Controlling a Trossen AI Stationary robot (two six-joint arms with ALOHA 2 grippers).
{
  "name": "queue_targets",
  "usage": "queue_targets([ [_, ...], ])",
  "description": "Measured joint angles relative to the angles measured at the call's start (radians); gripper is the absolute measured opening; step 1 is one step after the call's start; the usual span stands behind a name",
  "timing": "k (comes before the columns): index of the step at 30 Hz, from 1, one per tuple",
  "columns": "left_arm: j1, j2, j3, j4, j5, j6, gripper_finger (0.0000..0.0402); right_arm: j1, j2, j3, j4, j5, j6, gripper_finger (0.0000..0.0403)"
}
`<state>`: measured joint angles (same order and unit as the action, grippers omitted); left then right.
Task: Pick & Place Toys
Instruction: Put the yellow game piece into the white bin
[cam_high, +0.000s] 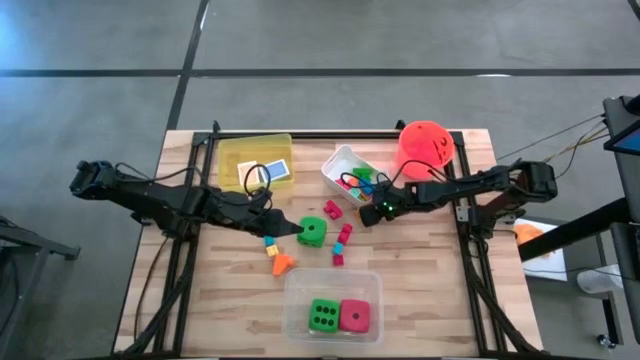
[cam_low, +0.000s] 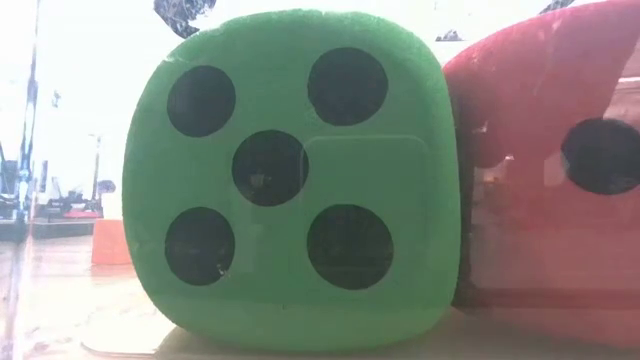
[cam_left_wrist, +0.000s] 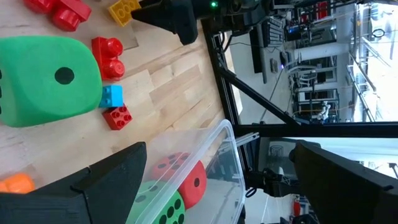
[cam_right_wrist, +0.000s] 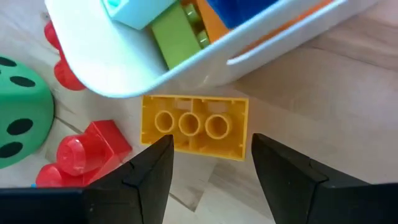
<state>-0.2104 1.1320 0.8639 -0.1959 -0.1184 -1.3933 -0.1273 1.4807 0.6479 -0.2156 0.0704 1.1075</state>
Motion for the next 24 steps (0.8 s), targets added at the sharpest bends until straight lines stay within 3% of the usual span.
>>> queue_targets([
  [20, 0.0, 0.0, 0.0, 0.0, 0.004, -0.003, 0.0392, -0.037, 0.072, 0.0, 0.106, -0.047, -0.027, 0.021],
  [24, 0.0, 0.0, 0.0, 0.0, 0.008, -0.003, 0.0392, -0.037, 0.084, 0.002, 0.122, -0.053, -0.014, 0.0192],
])
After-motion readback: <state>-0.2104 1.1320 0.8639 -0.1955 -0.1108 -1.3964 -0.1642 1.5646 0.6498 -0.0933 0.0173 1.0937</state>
